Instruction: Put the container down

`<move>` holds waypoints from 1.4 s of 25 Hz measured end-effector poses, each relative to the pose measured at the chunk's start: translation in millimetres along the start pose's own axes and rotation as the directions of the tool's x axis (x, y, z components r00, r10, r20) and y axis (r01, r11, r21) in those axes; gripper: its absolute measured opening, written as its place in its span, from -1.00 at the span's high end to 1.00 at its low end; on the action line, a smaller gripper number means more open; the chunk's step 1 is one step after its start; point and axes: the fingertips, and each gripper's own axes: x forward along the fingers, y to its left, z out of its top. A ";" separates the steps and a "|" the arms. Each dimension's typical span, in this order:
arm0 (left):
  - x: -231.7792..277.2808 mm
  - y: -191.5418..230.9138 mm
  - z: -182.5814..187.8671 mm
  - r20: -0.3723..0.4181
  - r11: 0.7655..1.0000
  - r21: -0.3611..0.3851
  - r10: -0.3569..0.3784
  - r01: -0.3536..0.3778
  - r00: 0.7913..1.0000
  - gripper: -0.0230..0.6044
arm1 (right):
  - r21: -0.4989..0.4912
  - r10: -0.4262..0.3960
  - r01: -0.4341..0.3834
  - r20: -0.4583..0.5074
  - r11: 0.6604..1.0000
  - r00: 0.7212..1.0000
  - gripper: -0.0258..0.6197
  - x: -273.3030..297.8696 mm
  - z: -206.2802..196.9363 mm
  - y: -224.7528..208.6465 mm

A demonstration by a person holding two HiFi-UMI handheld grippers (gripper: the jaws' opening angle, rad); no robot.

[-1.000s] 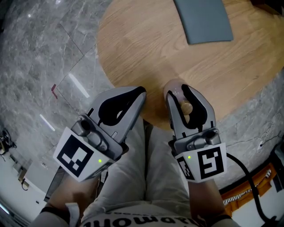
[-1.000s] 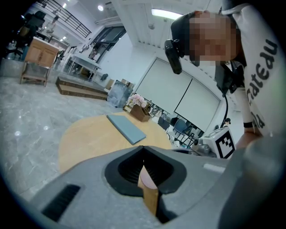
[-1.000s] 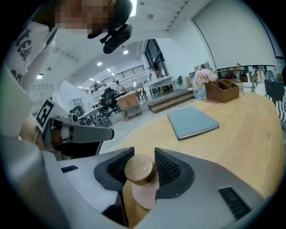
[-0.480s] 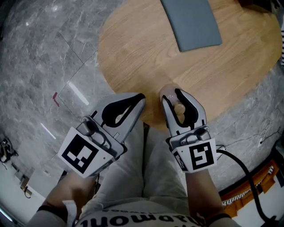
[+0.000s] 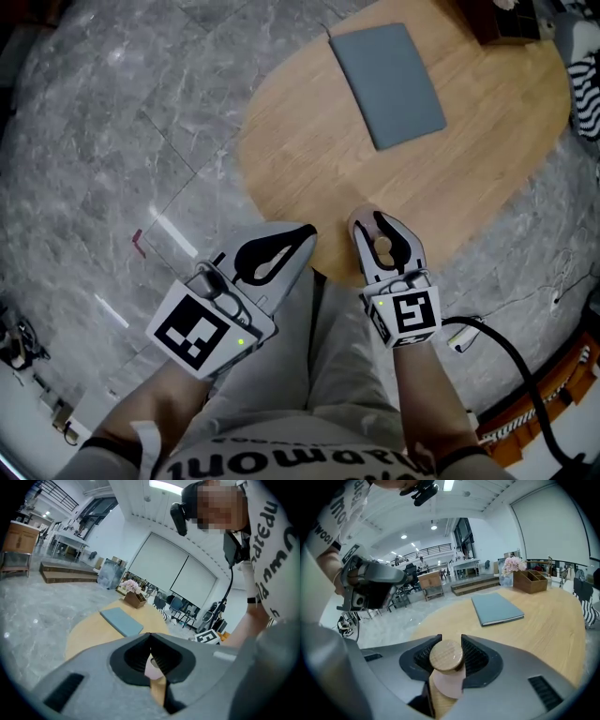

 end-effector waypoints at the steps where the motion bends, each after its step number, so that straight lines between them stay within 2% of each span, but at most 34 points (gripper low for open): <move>1: -3.4 -0.1 4.0 -0.005 1.000 0.005 -0.011 0.011 1.000 0.88 | 0.000 -0.012 0.012 -0.016 1.000 1.000 0.53 0.2 -0.1 -0.8; 5: -16.8 -1.8 13.0 -0.035 0.998 0.031 -0.054 0.055 0.998 0.88 | 0.014 -0.061 0.061 -0.010 0.998 0.998 0.54 2.7 2.5 -4.4; 11: -32.1 -9.5 10.5 -0.050 0.998 0.031 -0.047 0.048 0.998 0.88 | 0.004 -0.072 0.072 0.018 0.997 0.997 0.54 3.5 6.0 -3.6; 16: -38.8 -9.2 6.2 -0.009 0.998 -0.031 0.048 -0.048 0.999 0.88 | -0.018 -0.069 0.070 0.030 0.997 0.997 0.55 3.5 6.7 -3.4; 21: -46.3 -20.8 4.7 0.071 0.985 -0.050 0.166 -0.163 0.984 0.88 | -0.041 -0.025 0.026 0.013 0.999 1.000 0.55 0.6 -1.1 -3.9; 24: -53.2 -27.8 10.8 0.108 0.973 -0.042 0.228 -0.225 0.968 0.88 | -0.040 0.008 -0.007 0.010 0.999 1.000 0.55 -1.3 -5.6 -2.4; 29: -72.7 -30.7 28.9 0.179 0.944 -0.037 0.328 -0.327 0.927 0.88 | -0.077 0.055 -0.055 0.005 0.995 0.998 0.55 -2.5 -2.1 -1.2; 35: -106.8 -40.0 23.4 0.203 0.896 -0.091 0.444 -0.435 0.873 0.88 | -0.096 0.111 -0.113 -0.025 0.989 0.993 0.54 -0.4 -2.5 4.6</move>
